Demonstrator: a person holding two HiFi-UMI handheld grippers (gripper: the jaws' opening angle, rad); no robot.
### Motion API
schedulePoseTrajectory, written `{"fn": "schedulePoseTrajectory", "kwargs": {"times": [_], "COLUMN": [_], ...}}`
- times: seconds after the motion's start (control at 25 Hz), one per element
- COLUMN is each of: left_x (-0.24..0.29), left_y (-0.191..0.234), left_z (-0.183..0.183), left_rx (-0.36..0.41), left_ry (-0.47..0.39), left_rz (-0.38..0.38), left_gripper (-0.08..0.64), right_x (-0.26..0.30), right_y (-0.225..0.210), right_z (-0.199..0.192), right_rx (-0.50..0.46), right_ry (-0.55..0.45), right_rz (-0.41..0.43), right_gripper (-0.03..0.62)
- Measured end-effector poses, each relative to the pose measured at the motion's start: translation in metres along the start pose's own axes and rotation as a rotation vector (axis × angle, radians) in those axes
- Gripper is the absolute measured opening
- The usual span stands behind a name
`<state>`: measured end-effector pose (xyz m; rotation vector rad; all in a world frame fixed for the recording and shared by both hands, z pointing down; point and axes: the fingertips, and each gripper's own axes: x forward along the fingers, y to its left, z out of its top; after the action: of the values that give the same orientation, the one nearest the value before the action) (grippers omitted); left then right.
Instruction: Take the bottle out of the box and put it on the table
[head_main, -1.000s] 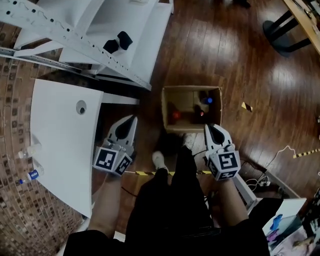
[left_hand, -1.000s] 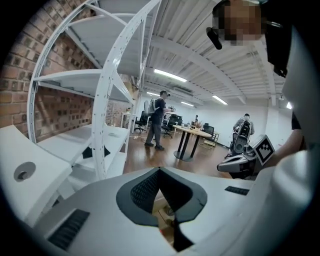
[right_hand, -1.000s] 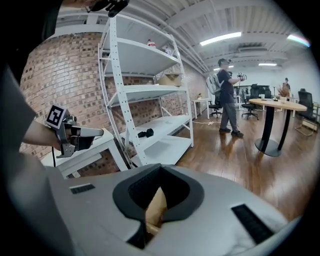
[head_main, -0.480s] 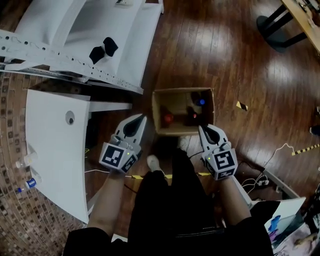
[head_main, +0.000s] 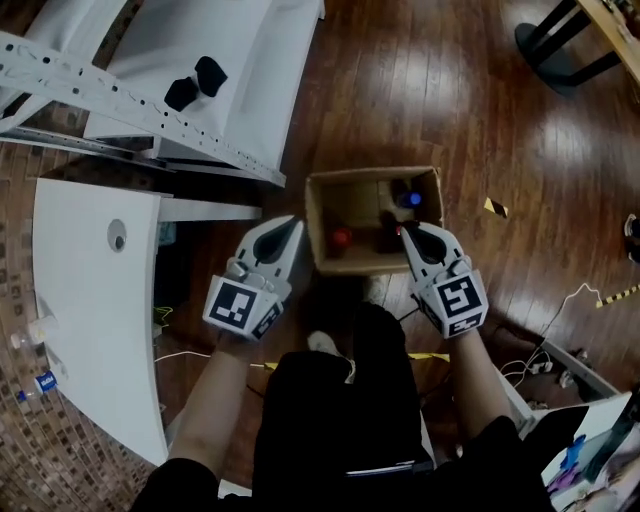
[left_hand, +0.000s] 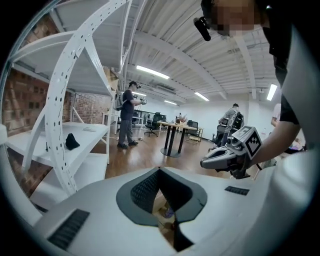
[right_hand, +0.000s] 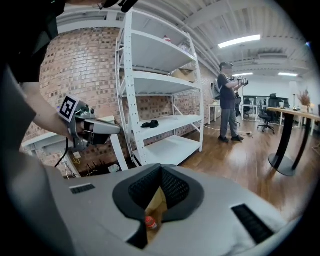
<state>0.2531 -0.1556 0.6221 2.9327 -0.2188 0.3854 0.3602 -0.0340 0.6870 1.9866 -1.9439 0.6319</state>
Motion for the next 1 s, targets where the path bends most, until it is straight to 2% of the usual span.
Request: {"fn": "schedulePoseTrajectory", "kwargs": {"times": [0.12, 0.24, 0.32, 0.44, 0.6, 0.72, 0.88, 1.0], "left_x": [0.004, 0.031, 0.047, 0.06, 0.057, 0.054, 0.049, 0.048], "left_y": [0.016, 0.027, 0.032, 0.048, 0.06, 0.063, 0.066, 0.072], "left_z": [-0.045, -0.1, -0.138, -0.189, -0.236, -0.25, -0.25, -0.257], "left_rx": [0.011, 0.05, 0.068, 0.076, 0.091, 0.072, 0.07, 0.095], "left_ry": [-0.041, -0.117, -0.149, -0.202, -0.257, -0.263, -0.256, -0.263], "left_rz": [-0.026, -0.064, -0.086, -0.101, -0.103, -0.094, -0.083, -0.063], "left_gripper": [0.002, 0.002, 0.002, 0.002, 0.002, 0.002, 0.002, 0.002], "right_x": [0.033, 0.071, 0.099, 0.14, 0.174, 0.188, 0.207, 0.228], "right_y": [0.009, 0.004, 0.007, 0.019, 0.039, 0.052, 0.072, 0.081], "right_z": [-0.035, -0.066, -0.09, -0.133, -0.169, -0.191, -0.227, -0.266], "right_rx": [-0.064, -0.107, -0.147, -0.236, -0.264, -0.284, -0.304, -0.341], "right_ry": [-0.021, -0.093, -0.129, -0.13, -0.148, -0.1, 0.037, 0.14], "right_rz": [0.003, 0.012, 0.084, 0.199, 0.262, 0.33, 0.466, 0.563], "right_gripper": [0.002, 0.002, 0.002, 0.003, 0.003, 0.003, 0.005, 0.118]}}
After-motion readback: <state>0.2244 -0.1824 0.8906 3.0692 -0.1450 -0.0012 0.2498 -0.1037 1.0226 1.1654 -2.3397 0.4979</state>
